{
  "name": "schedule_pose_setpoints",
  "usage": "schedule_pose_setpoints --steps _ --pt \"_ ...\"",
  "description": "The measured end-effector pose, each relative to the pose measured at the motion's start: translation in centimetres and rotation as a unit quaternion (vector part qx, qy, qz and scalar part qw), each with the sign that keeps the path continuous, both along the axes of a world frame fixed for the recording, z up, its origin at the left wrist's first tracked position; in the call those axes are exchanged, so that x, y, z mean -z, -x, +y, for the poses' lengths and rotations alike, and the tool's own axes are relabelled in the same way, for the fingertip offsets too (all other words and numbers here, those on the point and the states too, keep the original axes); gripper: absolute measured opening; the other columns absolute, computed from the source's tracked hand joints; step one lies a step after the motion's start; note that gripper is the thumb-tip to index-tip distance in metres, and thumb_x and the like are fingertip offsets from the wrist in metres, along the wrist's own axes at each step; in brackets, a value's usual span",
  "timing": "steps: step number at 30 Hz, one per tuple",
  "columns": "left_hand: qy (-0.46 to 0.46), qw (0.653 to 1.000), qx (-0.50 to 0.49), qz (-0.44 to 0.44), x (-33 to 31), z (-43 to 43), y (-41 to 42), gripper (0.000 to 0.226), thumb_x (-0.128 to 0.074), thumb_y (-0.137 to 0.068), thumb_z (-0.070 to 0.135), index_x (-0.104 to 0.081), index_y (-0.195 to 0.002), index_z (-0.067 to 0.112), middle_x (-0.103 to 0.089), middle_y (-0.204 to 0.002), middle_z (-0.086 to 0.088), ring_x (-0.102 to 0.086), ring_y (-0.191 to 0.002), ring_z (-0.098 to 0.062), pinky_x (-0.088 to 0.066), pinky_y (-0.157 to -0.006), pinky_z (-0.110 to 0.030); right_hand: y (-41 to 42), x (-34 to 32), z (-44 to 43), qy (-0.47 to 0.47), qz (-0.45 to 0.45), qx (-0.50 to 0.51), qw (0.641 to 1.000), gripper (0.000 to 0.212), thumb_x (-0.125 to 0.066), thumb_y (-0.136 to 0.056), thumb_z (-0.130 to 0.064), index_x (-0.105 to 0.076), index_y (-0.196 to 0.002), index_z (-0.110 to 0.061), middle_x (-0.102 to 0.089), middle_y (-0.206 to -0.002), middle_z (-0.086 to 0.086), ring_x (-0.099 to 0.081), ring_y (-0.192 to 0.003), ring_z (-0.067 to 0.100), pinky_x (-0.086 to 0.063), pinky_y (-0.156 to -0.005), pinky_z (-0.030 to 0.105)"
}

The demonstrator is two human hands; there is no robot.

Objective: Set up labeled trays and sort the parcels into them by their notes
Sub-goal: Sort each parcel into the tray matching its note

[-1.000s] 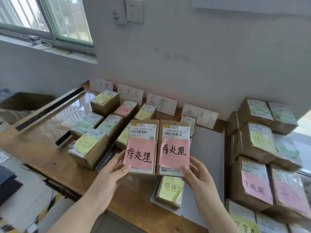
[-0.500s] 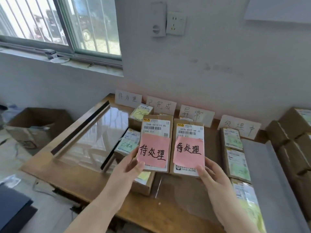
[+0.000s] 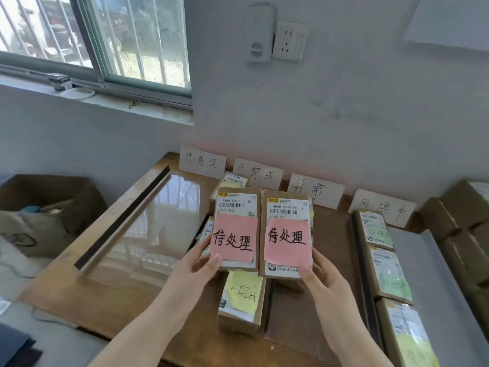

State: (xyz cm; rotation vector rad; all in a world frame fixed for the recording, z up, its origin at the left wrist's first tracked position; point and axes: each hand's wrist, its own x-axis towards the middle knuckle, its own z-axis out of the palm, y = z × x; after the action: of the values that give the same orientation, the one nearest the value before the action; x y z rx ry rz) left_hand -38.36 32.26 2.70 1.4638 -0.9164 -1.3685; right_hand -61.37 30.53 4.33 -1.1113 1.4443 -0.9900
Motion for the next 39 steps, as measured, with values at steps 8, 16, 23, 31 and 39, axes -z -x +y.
schedule_pose_setpoints --steps 8,16,23,31,39 --pt "-0.021 0.998 -0.049 0.034 -0.9 -3.8 -2.7 0.065 -0.077 -0.067 0.051 -0.052 -0.127 0.042 -0.07 -0.113 0.01 -0.06 -0.115 -0.014 -0.035 -0.11 -0.047 -2.2 1.3 -5.3 -0.054 -0.063 -0.013 0.996 0.047 -0.066 -0.081 -0.03 -0.051 -0.125 -0.028 -0.069 -0.111 -0.009 -0.065 -0.102 0.01 -0.052 -0.09 0.033" --pt "-0.05 0.993 -0.092 0.054 -0.1 -6.6 -8.1 0.047 -0.069 -0.071 0.03 -0.057 -0.116 0.035 -0.074 -0.101 0.004 -0.068 -0.1 -0.016 -0.046 -0.102 -0.043 -7.9 2.3 -8.4 -0.073 -0.067 -0.003 0.995 0.036 -0.063 -0.087 -0.025 -0.05 -0.121 -0.027 -0.069 -0.107 -0.006 -0.065 -0.099 0.019 -0.052 -0.086 0.034" --pt "-0.085 0.995 -0.058 0.016 1.8 -11.3 -17.7 0.055 -0.07 -0.074 0.033 -0.056 -0.127 0.029 -0.073 -0.103 0.004 -0.065 -0.104 -0.015 -0.046 -0.102 -0.041 -15.6 2.2 -10.0 -0.067 -0.064 0.053 0.994 0.047 -0.066 -0.066 -0.045 -0.055 -0.11 -0.036 -0.07 -0.107 -0.007 -0.064 -0.104 0.016 -0.049 -0.098 0.043" --pt "-0.102 0.987 -0.022 -0.126 6.8 -18.2 -28.2 0.046 -0.064 -0.091 0.03 -0.052 -0.135 0.022 -0.065 -0.096 0.01 -0.061 -0.09 -0.006 -0.051 -0.081 -0.031 -24.6 3.5 -11.0 -0.075 -0.071 0.111 0.988 0.031 -0.064 -0.081 -0.032 -0.057 -0.11 -0.031 -0.073 -0.1 -0.006 -0.066 -0.1 0.012 -0.05 -0.094 0.036" --pt "-0.089 0.942 0.055 -0.32 10.3 -21.2 -29.4 0.056 -0.05 -0.094 0.048 -0.041 -0.143 0.024 -0.058 -0.132 -0.004 -0.056 -0.117 -0.023 -0.047 -0.085 -0.033 -29.4 5.3 -10.5 -0.112 -0.067 0.144 0.981 0.031 -0.061 -0.089 -0.025 -0.056 -0.119 -0.025 -0.071 -0.106 -0.002 -0.064 -0.104 0.014 -0.05 -0.093 0.036"
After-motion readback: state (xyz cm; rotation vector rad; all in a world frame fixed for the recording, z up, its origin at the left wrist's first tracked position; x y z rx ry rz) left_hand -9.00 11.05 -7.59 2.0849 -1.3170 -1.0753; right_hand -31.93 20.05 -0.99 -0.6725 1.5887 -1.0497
